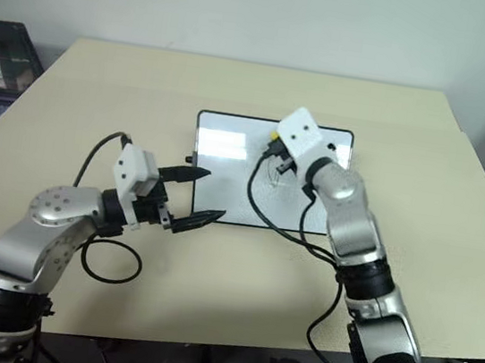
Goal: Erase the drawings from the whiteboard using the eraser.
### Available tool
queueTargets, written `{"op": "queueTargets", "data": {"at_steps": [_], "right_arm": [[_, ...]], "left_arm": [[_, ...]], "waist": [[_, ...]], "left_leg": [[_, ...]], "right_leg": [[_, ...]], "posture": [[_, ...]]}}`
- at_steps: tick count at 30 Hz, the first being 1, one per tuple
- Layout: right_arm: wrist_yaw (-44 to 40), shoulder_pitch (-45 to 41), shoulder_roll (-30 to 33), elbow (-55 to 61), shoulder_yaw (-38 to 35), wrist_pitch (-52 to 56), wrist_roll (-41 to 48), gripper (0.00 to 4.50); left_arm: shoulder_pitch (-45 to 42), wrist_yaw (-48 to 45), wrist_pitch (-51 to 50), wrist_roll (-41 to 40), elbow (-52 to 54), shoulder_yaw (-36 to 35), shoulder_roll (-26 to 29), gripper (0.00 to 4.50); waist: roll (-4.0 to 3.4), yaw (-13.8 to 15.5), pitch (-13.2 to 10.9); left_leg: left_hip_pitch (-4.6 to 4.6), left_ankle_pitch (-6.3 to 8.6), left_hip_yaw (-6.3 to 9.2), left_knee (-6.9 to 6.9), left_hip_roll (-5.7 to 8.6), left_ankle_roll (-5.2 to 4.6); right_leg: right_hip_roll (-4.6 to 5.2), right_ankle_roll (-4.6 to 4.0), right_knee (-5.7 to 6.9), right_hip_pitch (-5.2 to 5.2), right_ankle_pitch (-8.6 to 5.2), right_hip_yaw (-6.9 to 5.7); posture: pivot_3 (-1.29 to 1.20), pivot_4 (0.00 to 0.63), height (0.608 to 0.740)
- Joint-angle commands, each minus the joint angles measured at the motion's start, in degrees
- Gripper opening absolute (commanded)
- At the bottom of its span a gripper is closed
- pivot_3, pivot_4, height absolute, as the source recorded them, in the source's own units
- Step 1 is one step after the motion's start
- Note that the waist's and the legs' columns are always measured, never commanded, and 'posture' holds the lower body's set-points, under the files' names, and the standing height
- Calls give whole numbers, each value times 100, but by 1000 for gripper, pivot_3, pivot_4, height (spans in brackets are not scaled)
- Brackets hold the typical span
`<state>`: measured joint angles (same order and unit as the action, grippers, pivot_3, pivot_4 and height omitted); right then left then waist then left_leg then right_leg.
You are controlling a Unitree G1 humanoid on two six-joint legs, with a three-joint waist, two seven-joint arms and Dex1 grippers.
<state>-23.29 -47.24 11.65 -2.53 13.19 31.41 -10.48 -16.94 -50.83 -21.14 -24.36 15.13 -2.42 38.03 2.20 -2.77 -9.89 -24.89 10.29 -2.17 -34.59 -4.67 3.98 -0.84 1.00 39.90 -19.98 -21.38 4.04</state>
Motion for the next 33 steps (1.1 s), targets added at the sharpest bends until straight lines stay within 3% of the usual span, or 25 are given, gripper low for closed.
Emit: {"op": "queueTargets", "data": {"at_steps": [1, 14, 19, 28, 33], "right_arm": [[146, -209, -68, -259, 40, -465, -51, 1285], [133, 677, -64, -1778, 276, -1455, -50, 1284], [-23, 1002, -61, -1982, 481, -1507, -106, 1284], [-185, 1221, -149, -1607, 710, -1413, -122, 1284], [-299, 1004, -128, -212, 383, -868, 127, 1283]], "left_arm": [[-9, 15, 61, 29, 76, -119, 75, 4500], [134, 105, 73, 44, -102, -277, 136, 4500], [117, 99, 89, 58, -137, -263, 140, 4500], [136, 106, 127, 83, -208, -265, 131, 4500], [174, 226, 250, 171, -336, -354, 101, 4500]], "waist": [[0, 1, 0], [6, -25, 5], [17, -43, 17], [31, -53, 30], [16, -48, 11]], "left_leg": [[0, 0, 0, 0, 0, 0], [32, 0, 17, -14, -3, -1], [121, 0, 20, -15, -2, -3], [211, -4, 19, -5, -12, -10], [193, -4, 19, -4, -21, -11]], "right_leg": [[0, 0, 0, 0, 0, 0], [3, 0, 9, 48, 1, -14], [10, 5, 7, 100, -1, -13], [14, 19, 2, 179, -13, -3], [17, 20, 0, 166, -13, -2]], "posture": [[0, 150, 740], [0, 150, 740], [0, 150, 740], [0, 150, 740], [0, 150, 740]]}}
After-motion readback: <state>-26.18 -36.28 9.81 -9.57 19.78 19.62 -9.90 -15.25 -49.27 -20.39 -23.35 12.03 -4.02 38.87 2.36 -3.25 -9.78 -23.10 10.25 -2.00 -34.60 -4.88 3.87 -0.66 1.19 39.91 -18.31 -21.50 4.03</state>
